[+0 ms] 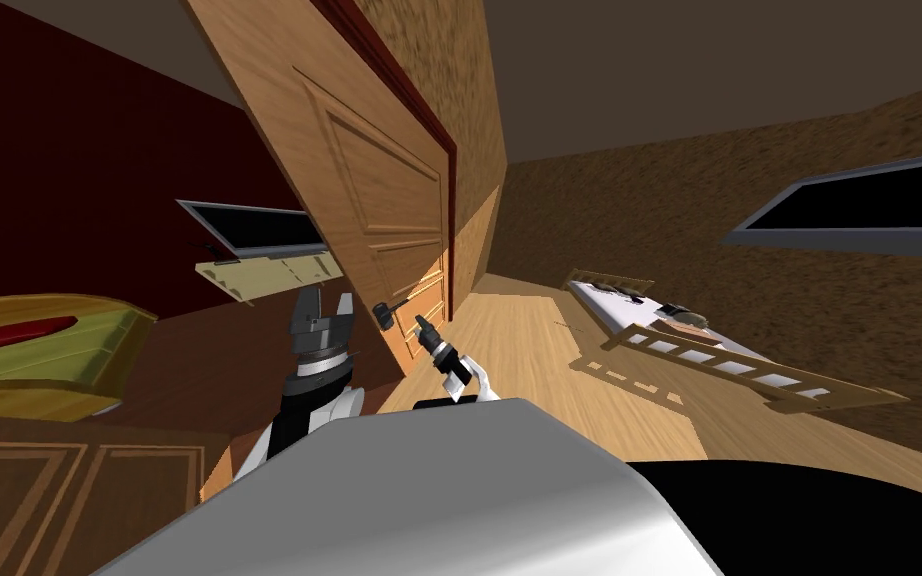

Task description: Push the door open

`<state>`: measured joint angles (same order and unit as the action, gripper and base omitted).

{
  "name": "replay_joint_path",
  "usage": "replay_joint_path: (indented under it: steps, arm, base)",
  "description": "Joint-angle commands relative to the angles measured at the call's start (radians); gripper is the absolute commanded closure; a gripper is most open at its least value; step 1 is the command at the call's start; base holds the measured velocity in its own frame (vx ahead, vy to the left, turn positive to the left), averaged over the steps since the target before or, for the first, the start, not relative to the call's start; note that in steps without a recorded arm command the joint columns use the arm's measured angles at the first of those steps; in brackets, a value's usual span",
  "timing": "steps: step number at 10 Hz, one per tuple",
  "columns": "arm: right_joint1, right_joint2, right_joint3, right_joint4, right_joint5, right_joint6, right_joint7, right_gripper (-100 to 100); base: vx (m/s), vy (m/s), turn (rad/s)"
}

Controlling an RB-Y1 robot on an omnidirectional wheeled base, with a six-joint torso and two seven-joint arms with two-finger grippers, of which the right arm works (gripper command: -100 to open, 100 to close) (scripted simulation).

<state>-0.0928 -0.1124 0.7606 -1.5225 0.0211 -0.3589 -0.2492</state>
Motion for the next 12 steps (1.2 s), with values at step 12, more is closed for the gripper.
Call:
replay_joint_path:
  steps: [12]
  arm:
    - [-0.154,-0.013,0.222,0.245,-0.014,0.012,-0.047,-100]
  base:
    - [0.111,0.043,-0.065]
